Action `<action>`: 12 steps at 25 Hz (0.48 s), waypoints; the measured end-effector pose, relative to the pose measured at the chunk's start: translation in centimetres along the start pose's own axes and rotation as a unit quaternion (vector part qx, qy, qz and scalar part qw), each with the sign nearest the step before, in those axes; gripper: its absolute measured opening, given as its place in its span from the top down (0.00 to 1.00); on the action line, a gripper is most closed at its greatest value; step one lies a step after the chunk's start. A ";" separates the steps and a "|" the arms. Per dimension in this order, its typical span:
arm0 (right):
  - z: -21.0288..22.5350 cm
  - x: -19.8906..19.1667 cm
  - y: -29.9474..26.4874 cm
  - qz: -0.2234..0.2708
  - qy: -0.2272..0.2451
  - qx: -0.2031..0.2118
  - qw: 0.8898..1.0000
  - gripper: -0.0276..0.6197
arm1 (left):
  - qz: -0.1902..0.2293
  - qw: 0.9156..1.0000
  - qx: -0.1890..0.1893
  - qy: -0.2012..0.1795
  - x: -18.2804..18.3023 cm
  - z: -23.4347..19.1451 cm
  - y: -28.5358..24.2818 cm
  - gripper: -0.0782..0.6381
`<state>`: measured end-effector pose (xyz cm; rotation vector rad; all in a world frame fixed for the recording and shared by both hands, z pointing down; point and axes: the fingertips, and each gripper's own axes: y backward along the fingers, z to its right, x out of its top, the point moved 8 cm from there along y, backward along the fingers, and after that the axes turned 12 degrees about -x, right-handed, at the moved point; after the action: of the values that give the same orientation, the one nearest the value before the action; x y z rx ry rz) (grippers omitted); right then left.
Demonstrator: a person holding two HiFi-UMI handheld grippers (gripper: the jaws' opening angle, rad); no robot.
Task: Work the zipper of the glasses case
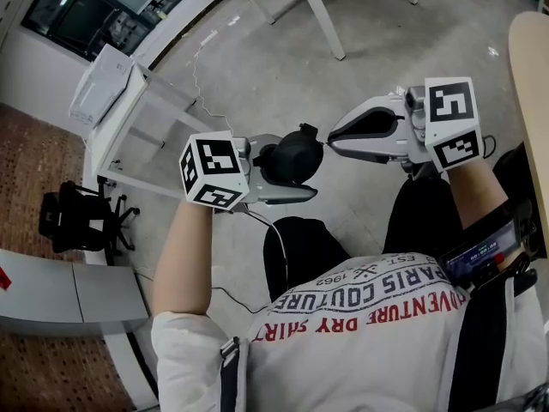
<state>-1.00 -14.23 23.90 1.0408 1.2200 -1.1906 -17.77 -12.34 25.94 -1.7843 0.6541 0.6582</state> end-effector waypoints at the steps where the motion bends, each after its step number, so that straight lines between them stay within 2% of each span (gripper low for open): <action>1: 0.0 -0.1 0.0 0.000 -0.002 0.002 1.000 0.93 | 0.005 1.000 -0.001 0.001 -0.1 0.0 0.0 0.55; 12: 0.3 -0.7 -0.3 0.012 -0.027 0.020 0.999 0.93 | 0.099 0.995 -0.015 0.005 -0.5 0.0 0.0 0.55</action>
<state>-1.29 -14.52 24.60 1.0431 1.1437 -1.2207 -18.14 -12.26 26.30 -1.7644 0.8384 0.7969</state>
